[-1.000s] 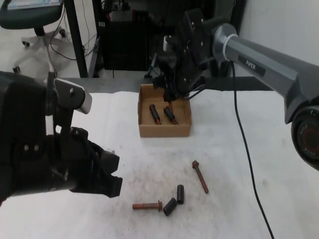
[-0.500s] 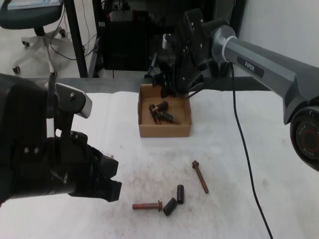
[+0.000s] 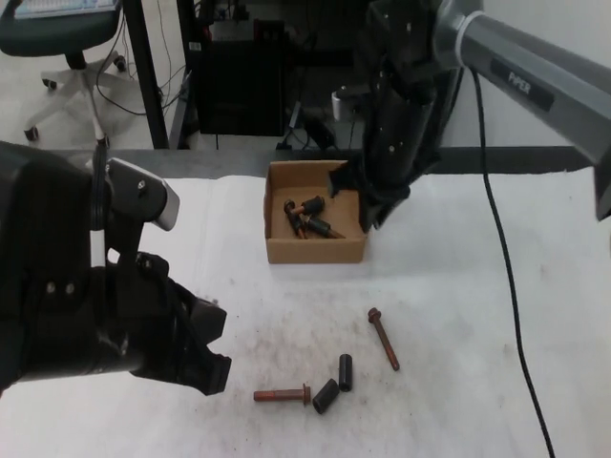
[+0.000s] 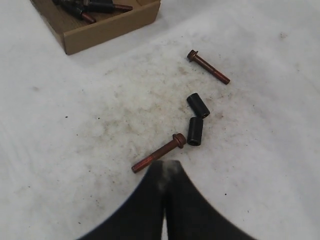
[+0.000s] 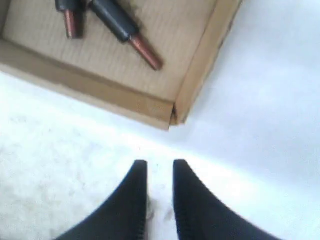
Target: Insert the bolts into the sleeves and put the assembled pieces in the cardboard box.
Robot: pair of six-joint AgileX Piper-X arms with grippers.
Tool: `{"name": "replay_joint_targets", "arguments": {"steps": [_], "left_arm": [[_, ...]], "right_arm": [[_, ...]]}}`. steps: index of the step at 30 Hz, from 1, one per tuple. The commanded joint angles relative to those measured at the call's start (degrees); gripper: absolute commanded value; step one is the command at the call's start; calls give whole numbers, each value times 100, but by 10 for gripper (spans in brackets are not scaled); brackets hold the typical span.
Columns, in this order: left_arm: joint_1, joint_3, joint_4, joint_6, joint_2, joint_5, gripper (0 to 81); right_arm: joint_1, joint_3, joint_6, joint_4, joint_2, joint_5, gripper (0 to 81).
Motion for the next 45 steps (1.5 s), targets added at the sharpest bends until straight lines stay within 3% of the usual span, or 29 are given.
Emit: {"name": "replay_joint_targets", "arguments": {"steps": [1, 9, 21, 27, 32, 45], "left_arm": [[6, -3, -133, 189, -43, -30, 1], [6, -3, -133, 189, -43, -30, 1], [6, -3, -131, 228, -43, -30, 1], [6, -3, -131, 277, -43, -30, 1], [6, -3, -194, 278, -43, -30, 1], [6, -3, -209, 278, -43, -30, 1]], "right_arm": [[30, 83, -43, 72, -80, 8, 177], [216, 1010, -18, -542, -79, -25, 177], [319, 1272, 118, -813, -705, -38, 177], [276, 2745, 154, -1403, -2243, 9, 177], [254, 4065, 318, -2872, -3117, -29, 177], [279, 4531, 346, -3568, -2455, -254, 177]]}}
